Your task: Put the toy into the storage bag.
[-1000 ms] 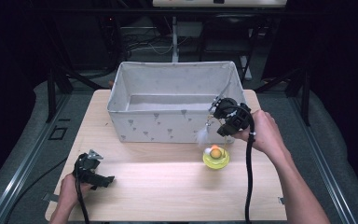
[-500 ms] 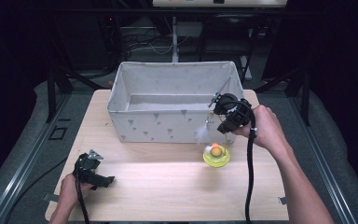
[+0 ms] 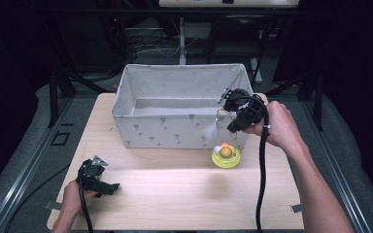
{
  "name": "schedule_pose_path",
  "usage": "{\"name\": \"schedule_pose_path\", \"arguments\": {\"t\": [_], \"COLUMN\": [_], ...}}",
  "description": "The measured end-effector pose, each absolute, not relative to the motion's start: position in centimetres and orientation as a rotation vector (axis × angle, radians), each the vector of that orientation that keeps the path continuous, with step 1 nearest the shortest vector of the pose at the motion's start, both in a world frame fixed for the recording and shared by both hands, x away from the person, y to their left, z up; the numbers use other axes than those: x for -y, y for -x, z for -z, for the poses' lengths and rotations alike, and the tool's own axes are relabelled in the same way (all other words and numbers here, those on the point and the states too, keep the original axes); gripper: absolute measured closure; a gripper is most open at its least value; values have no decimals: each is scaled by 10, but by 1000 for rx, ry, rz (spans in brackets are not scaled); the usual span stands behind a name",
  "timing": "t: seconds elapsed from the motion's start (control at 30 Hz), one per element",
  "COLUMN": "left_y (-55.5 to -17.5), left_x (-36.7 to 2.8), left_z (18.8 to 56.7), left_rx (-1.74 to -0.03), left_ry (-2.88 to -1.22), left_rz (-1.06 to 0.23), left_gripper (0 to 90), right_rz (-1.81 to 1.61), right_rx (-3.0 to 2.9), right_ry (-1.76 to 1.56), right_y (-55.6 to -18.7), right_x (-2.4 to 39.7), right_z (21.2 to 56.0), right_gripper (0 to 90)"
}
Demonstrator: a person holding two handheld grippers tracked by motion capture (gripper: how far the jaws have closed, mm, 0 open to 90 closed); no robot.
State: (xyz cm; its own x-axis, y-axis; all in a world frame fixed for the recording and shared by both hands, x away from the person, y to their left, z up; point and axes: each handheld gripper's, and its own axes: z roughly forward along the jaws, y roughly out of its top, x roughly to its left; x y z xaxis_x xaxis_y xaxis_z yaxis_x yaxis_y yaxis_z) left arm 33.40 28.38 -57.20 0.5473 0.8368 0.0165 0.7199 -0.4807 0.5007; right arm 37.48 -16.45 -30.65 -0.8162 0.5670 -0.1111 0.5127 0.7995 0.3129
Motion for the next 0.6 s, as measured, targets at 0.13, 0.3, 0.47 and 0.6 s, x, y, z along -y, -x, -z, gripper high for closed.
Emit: {"name": "schedule_pose_path", "arguments": {"t": [0.13,0.3,0.47,0.6], "left_y": [-334,-334,-334,-334], "left_x": [-284,-284,-284,-283], "left_z": [572,572,572,572], "left_rx": [-1263,-1263,-1263,-1263], "left_ry": [-2347,-2348,-2347,-2350], "left_rz": [-360,-357,-357,-351], "left_gripper": [1,1,1,1], "right_rz": [-407,-403,-390,-384], "right_rx": [-2788,-2784,-2790,-2794], "right_ry": [-851,-845,-846,-844], "right_y": [-376,-376,-378,-379], "right_x": [165,165,165,165], "right_z": [302,294,287,283], "right_gripper": [886,885,885,885]}}
